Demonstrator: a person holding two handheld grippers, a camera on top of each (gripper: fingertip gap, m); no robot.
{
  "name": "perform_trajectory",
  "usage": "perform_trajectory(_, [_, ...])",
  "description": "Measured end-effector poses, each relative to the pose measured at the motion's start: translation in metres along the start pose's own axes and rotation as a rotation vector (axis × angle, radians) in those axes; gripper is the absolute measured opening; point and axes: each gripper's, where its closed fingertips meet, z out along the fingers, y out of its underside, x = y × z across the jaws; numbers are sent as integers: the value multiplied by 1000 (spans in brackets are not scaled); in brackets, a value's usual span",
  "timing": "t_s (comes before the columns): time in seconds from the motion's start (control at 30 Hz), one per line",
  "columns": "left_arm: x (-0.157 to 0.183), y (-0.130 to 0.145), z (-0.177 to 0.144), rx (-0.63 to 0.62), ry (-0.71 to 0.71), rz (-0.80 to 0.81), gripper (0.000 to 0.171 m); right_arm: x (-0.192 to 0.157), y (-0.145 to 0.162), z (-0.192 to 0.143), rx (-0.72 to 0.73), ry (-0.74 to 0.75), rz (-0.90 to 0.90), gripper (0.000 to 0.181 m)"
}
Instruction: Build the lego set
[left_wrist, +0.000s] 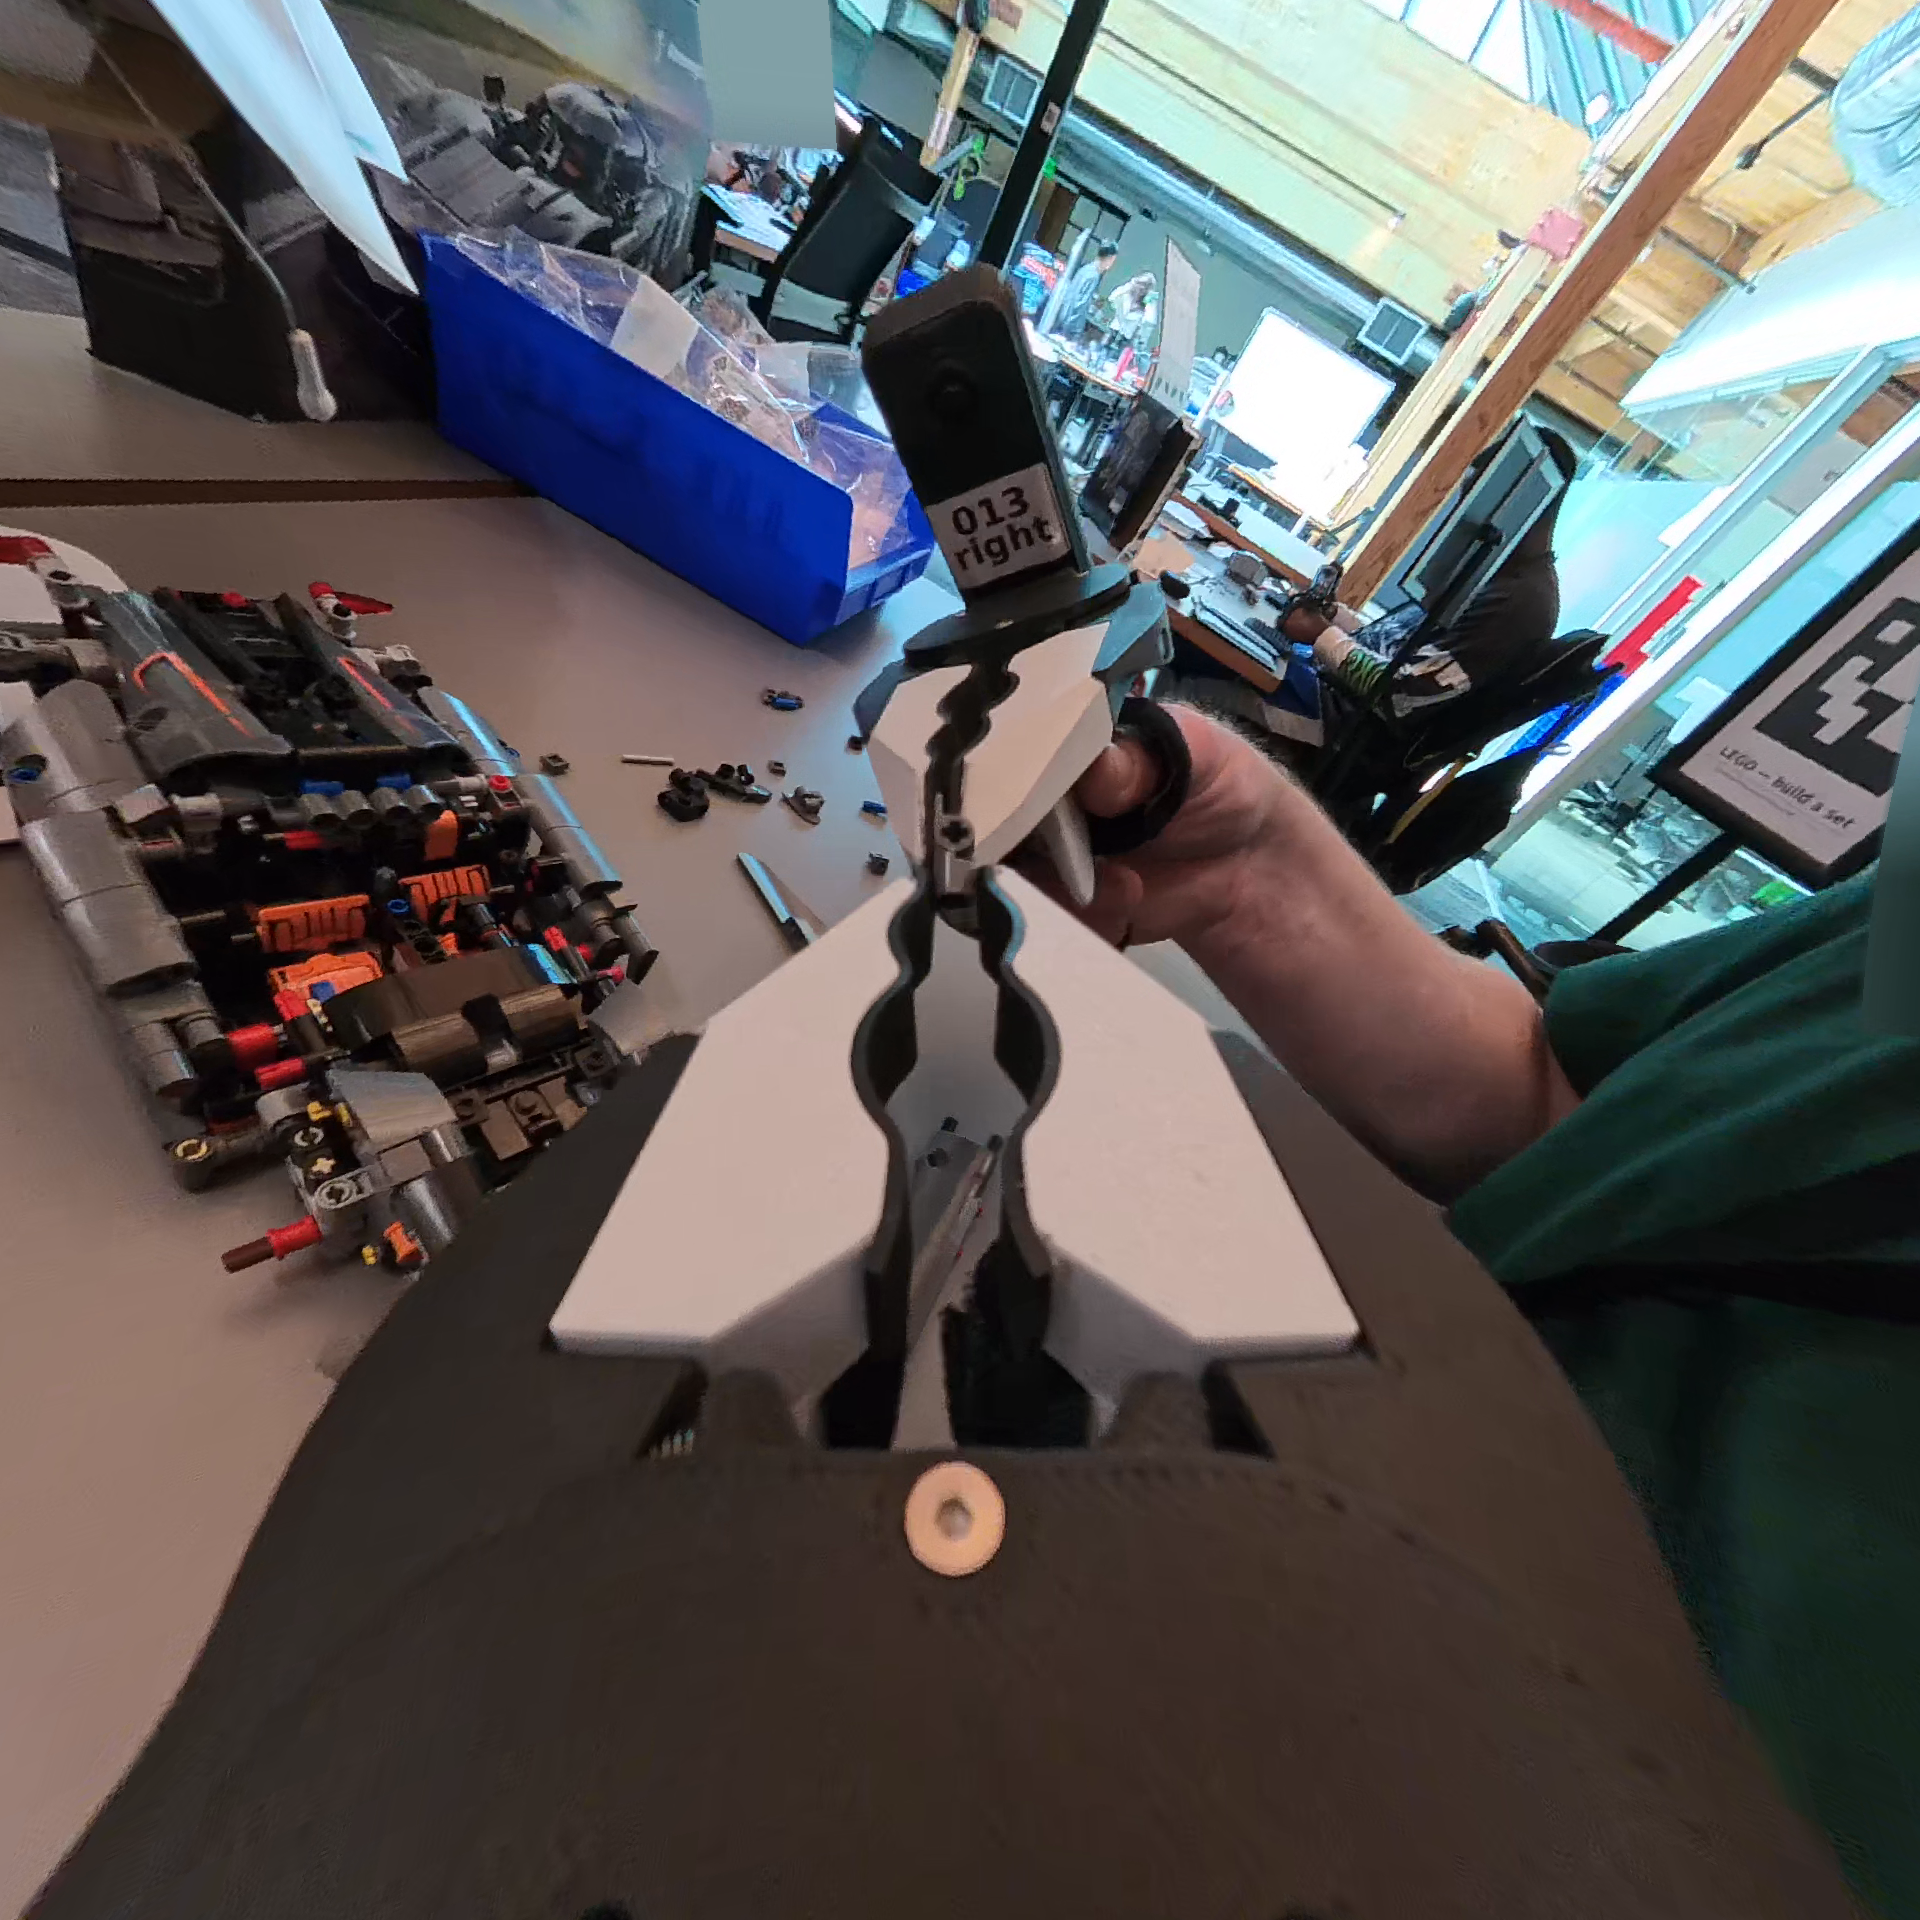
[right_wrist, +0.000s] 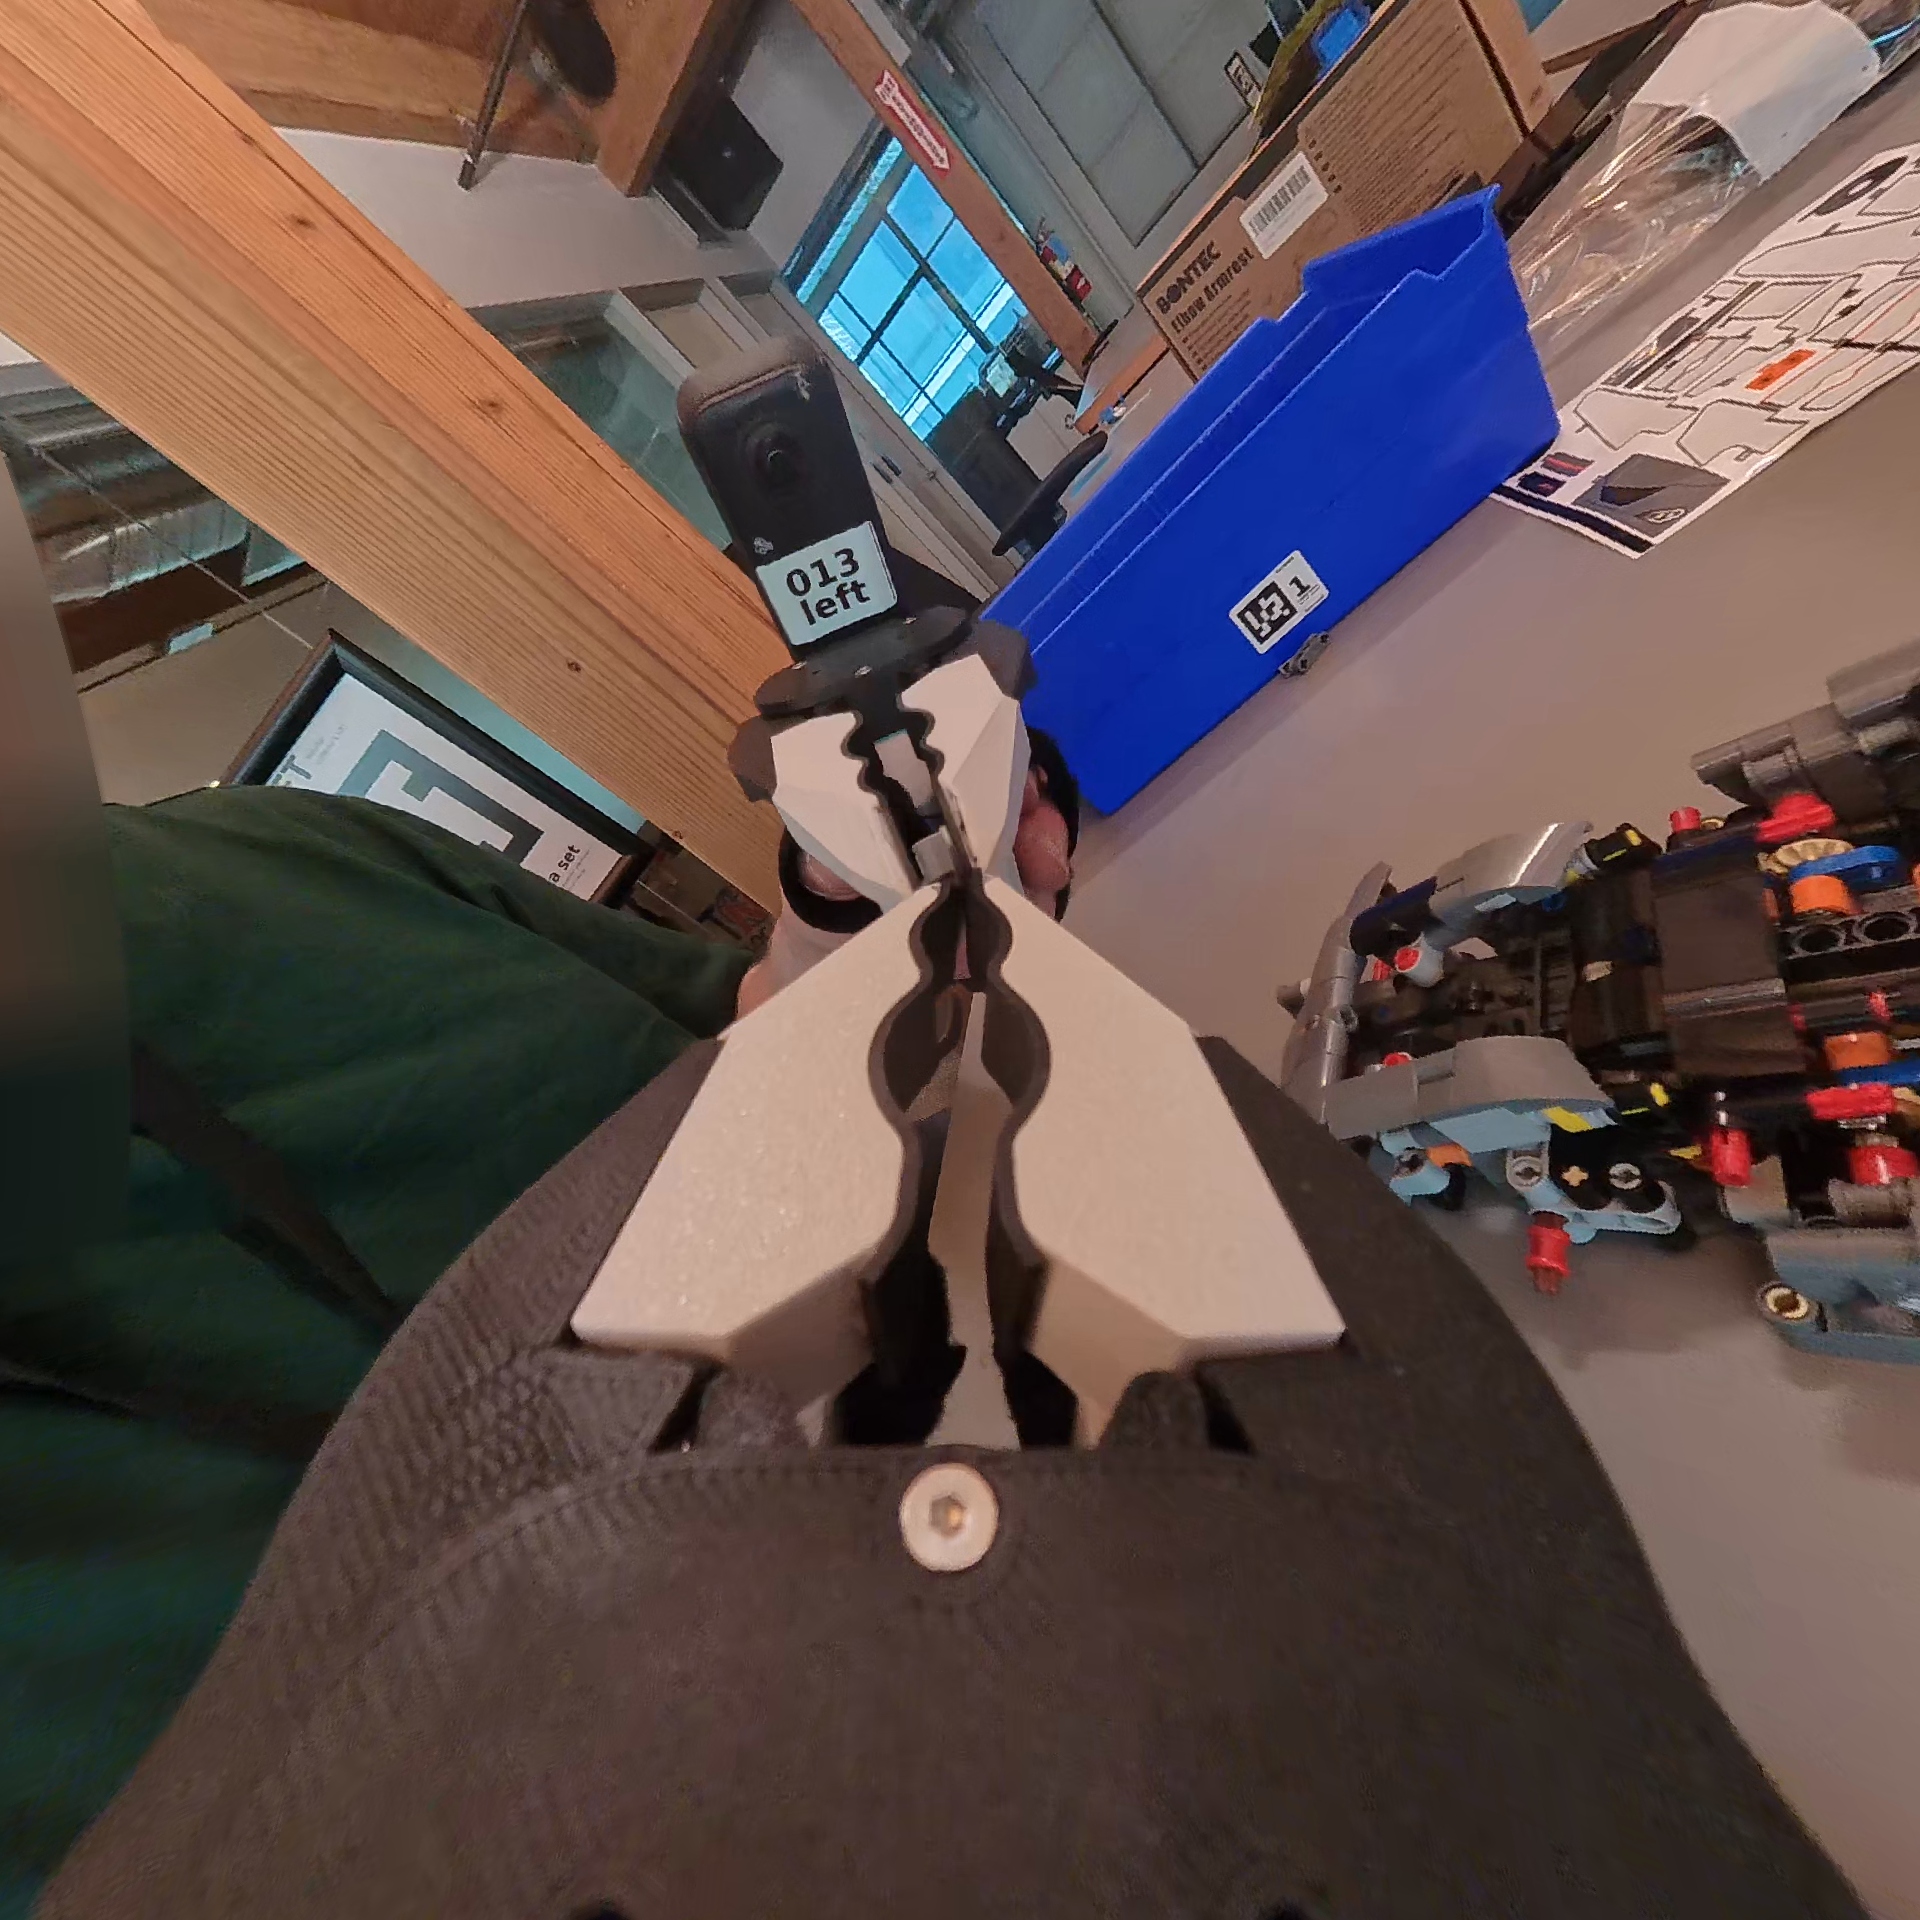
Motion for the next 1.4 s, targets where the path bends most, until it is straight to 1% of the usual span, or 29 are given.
perform_trajectory(0.17, [-1,-1,-1,20,-9,6,5,0,0,1,-8,37,-42,0])
perform_trajectory(0.4, [-4,-14,-5,138,-11,-49,5,-4,-10,0,29,110,-131,2])
perform_trajectory(0.47, [-5,-19,-8,173,-9,-68,5,-5,-13,-3,49,131,-160,5])
perform_trajectory(0.57, [-5,-25,-9,214,11,-109,5,-5,-17,-7,64,199,-234,11])
perform_trajectory(0.63, [-6,-28,-10,237,29,-139,5,-9,-20,-8,80,241,-318,10])
perform_trajectory(0.77, [-6,-33,-9,278,55,-184,5,-6,-19,-10,51,390,-458,13])
perform_trajectory(1.1, [-6,-38,-7,311,76,-224,5,-13,-23,-14,94,481,-577,22])
perform_trajectory(1.23, [-6,-38,-6,314,69,-225,5,-14,-25,-14,82,576,-672,23])
perform_trajectory(1.33, [-5,-36,-3,284,28,-163,5,-16,-27,-11,60,659,-776,21])
perform_trajectory(1.4, [-5,-35,-2,255,-36,-79,5,-16,-27,-10,45,677,-804,19])
